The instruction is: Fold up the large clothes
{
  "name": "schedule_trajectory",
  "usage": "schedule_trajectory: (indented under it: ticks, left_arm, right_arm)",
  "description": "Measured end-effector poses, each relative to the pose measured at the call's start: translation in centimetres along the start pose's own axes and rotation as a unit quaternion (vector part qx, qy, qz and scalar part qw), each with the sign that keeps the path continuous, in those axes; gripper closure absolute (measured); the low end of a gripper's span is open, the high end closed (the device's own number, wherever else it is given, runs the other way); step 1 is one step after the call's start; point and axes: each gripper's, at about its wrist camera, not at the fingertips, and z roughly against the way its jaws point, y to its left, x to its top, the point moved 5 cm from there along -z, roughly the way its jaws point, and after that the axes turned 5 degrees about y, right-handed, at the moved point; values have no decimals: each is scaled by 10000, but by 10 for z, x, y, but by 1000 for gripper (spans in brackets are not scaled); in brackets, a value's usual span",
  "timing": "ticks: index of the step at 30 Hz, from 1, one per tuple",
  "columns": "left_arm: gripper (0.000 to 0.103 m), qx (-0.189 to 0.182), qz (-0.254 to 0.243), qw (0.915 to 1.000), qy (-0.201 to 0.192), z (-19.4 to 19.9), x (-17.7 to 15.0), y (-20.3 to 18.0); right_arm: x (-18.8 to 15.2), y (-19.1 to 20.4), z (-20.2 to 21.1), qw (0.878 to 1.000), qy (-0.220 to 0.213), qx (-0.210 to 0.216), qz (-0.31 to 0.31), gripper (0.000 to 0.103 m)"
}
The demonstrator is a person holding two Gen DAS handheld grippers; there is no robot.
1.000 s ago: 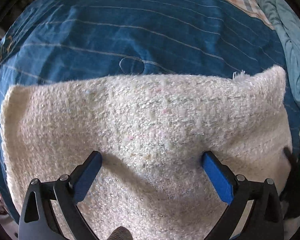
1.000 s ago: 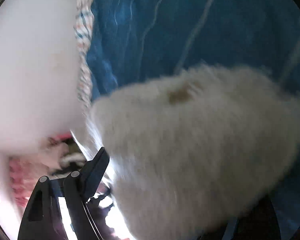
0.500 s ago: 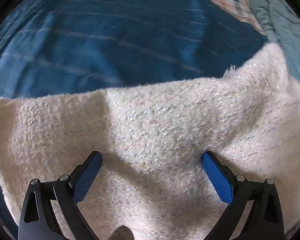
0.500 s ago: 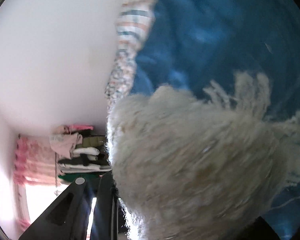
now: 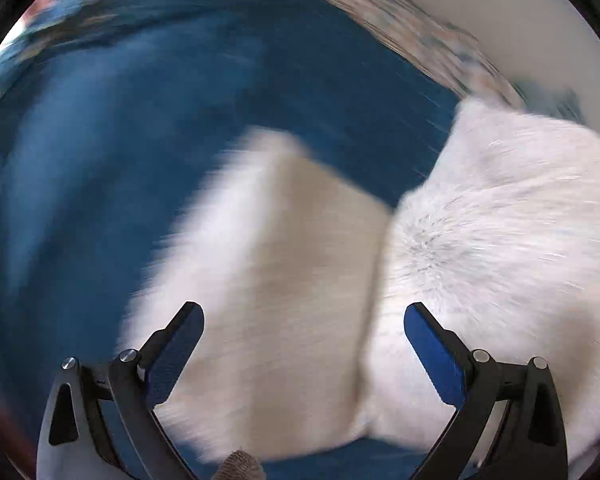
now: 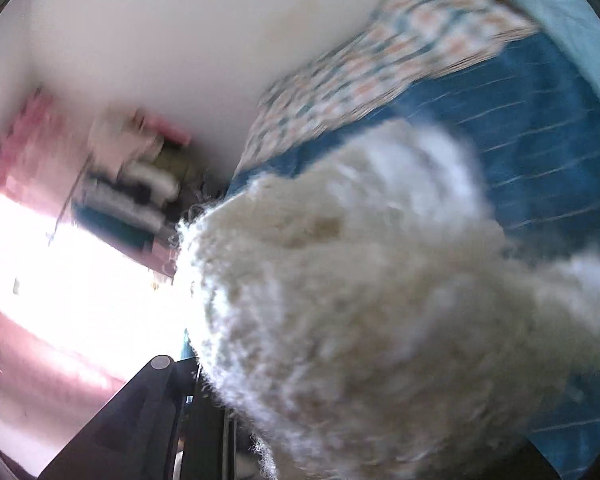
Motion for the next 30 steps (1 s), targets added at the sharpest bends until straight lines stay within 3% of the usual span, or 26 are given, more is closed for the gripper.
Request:
schedule_trajectory:
  ticks: [4,7,10,13,15,19,21,23,30]
  left_arm:
    - [0,676,780,9942,-310,53,-30,101]
    - [0,1019,1125,9875,-416,74,-58,148]
    - [0,1148,1371,9827,-477,79,-76,166]
    - [0,1079,1470,9816,-575,87,-84,170]
    - [0,914,1463,9829,-651,90,-87,161]
    - [0,404,1572,9845,-667,98,-91,149]
    - [0,-6,1735,9827,-643,98,-101,139]
    - [0,-337,1814,9813,-545,90,-108,128]
    - [0,-1003,1906,9764,-138,13,-104,89]
  right_arm:
    - [-51,43,-98,9950,741,-365,570,81]
    - [-97,50,-159,9865,1327,-631,722,81]
    - [-132,45,-194,9775,1726,-881,830,81]
    - [-142,43,-207,9707,1975,-951,981,79]
    - [-129,45,-205,9683,2152,-818,968,73]
    - [-114,47,-154,9672,2474,147,552,19]
    - [-102,41,-120,9669,2498,400,342,18]
    - [-95,22,-91,9698,2415,327,137,18]
    - [-85,-73,-40,9701,2136,-913,-706,18]
